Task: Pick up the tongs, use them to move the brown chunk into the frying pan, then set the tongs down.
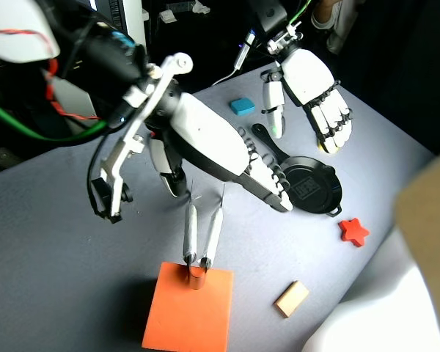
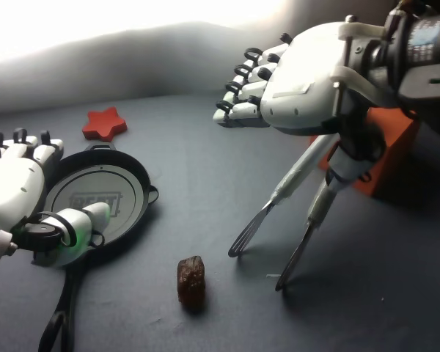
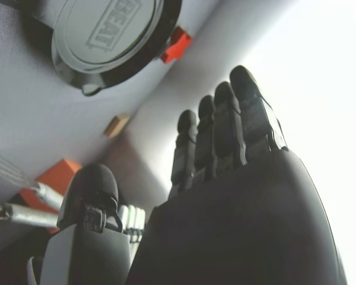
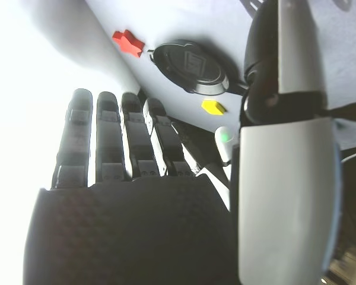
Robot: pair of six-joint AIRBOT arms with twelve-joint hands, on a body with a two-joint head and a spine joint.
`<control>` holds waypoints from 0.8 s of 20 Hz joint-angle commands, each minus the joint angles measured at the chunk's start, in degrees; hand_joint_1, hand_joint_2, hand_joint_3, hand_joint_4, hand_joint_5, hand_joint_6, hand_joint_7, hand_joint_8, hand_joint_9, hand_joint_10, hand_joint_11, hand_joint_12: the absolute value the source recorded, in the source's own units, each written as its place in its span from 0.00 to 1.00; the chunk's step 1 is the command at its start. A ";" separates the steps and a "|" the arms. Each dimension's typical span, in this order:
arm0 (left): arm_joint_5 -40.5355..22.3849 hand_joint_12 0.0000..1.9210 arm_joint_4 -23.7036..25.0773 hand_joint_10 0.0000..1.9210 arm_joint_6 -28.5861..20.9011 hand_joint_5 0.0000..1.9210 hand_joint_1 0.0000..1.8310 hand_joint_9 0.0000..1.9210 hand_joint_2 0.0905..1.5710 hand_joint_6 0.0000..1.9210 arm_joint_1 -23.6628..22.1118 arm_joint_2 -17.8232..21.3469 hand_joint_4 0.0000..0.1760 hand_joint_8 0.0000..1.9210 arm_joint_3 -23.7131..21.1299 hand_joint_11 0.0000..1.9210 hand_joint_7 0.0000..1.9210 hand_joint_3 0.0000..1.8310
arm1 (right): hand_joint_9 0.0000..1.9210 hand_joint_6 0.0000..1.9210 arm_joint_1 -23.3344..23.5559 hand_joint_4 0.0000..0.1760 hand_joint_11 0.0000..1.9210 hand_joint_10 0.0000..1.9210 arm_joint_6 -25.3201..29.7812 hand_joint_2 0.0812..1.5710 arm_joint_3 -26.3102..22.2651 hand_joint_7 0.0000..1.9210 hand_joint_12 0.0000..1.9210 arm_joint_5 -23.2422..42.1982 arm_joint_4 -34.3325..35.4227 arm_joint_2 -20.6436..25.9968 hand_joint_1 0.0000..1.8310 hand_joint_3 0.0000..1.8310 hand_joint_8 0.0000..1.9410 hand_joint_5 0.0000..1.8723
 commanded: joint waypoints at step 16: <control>-2.52 0.27 4.59 0.00 -2.71 0.08 0.09 0.06 0.82 0.00 -0.30 0.27 0.12 0.00 0.87 0.00 0.06 0.00 | 0.00 0.00 -3.95 0.00 0.00 0.00 2.37 0.52 6.82 0.00 0.00 2.13 -3.95 -3.78 0.59 0.00 0.00 0.00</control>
